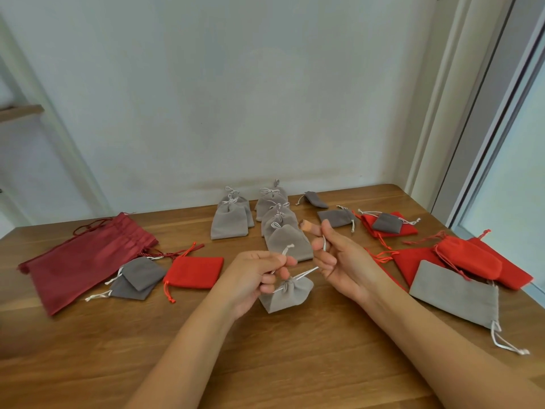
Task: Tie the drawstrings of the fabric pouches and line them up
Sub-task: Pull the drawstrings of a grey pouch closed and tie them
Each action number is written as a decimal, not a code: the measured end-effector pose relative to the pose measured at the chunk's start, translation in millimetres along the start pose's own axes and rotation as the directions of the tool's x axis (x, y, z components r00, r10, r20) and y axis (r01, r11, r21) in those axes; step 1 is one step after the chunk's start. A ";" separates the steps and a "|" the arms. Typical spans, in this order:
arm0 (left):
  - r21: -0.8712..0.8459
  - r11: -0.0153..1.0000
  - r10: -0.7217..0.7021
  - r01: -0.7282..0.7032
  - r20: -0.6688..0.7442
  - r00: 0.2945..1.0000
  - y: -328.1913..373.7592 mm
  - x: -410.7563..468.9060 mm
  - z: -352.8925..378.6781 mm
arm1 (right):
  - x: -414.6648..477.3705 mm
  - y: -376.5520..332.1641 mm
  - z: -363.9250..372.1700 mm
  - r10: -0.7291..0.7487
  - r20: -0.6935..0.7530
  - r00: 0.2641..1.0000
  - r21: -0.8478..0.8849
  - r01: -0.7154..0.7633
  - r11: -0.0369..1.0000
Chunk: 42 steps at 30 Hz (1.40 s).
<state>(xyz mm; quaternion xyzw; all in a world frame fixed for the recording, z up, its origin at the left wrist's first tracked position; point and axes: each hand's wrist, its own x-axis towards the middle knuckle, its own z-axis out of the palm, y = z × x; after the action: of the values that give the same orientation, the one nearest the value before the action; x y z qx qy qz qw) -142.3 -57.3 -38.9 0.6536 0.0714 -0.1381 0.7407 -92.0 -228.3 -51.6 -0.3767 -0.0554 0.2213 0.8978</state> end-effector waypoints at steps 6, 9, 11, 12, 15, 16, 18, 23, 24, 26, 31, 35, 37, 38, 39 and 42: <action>0.249 0.966 0.058 -0.063 0.025 0.998 -9.3 -0.7 13.1 | -9.2 -1.1 10.6 0.054 0.149 0.987 -0.111 -0.037 0.993; 0.302 0.951 0.041 -0.071 0.103 0.994 -11.1 -1.7 22.4 | -8.4 0.1 11.1 0.068 0.168 0.983 -0.180 -0.037 0.983; 0.317 0.944 0.044 -0.095 0.163 0.986 -10.1 -3.9 23.8 | -7.8 -0.3 8.4 0.048 0.177 0.983 -0.251 -0.002 0.968; 0.350 0.930 0.052 -0.116 0.188 0.981 -9.7 -5.4 24.8 | -8.2 -0.4 7.2 0.031 0.174 0.984 -0.303 0.024 0.953; 0.479 0.860 0.090 -0.175 0.196 0.976 -12.2 -7.5 32.4 | -8.7 3.2 6.3 0.003 0.150 0.989 -0.435 0.063 0.898; 0.485 0.858 0.097 -0.169 0.170 0.981 -12.8 -7.6 35.0 | -8.9 4.5 6.6 0.006 0.141 0.990 -0.462 0.060 0.885; 0.404 0.909 0.068 -0.098 0.088 0.994 -12.7 -7.1 36.1 | -9.5 3.4 6.5 0.015 0.123 0.992 -0.535 0.054 0.843; 0.242 0.969 0.068 -0.040 -0.106 0.992 -4.3 -4.6 20.7 | -14.3 -5.6 2.6 0.040 0.142 0.989 -0.708 0.073 0.702; 0.239 0.970 0.067 -0.034 -0.133 0.989 -2.7 -5.0 19.3 | -14.3 -5.7 2.0 0.027 0.147 0.989 -0.735 0.091 0.672; 0.202 0.979 0.062 -0.029 -0.159 0.985 -1.7 -4.4 18.3 | -12.3 -3.4 -0.8 -0.025 0.144 0.989 -0.784 0.129 0.607; 0.153 0.988 0.049 -0.019 -0.193 0.980 -2.2 -1.0 18.4 | -11.0 2.1 -1.5 -0.220 0.126 0.967 -0.883 0.210 0.419; -0.019 1.000 -0.012 0.009 -0.144 0.990 1.6 0.2 9.3 | -13.0 -2.6 1.1 -0.262 0.136 0.955 -0.868 0.243 0.433; -0.130 0.990 -0.058 0.046 -0.091 0.994 3.6 -0.3 4.1 | -14.9 -6.5 2.5 -0.197 0.166 0.966 -0.815 0.247 0.524; -0.177 0.982 -0.075 0.061 -0.074 0.994 4.2 -0.9 2.1 | -15.8 -8.8 3.2 -0.166 0.184 0.969 -0.792 0.246 0.559; -0.218 0.973 -0.090 0.075 -0.061 0.994 5.1 -1.7 1.0 | -16.6 -10.6 3.3 -0.139 0.206 0.969 -0.775 0.248 0.582; -0.302 0.948 -0.116 0.099 -0.038 0.993 7.4 -3.7 1.1 | -19.5 -14.6 3.4 -0.086 0.263 0.961 -0.740 0.258 0.621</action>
<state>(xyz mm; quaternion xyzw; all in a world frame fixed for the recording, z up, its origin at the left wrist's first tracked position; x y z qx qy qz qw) -143.7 -57.2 -30.7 0.5323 0.1475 -0.1479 0.8204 -105.2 -243.6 -37.7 -0.6902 -0.2705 0.1262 0.6592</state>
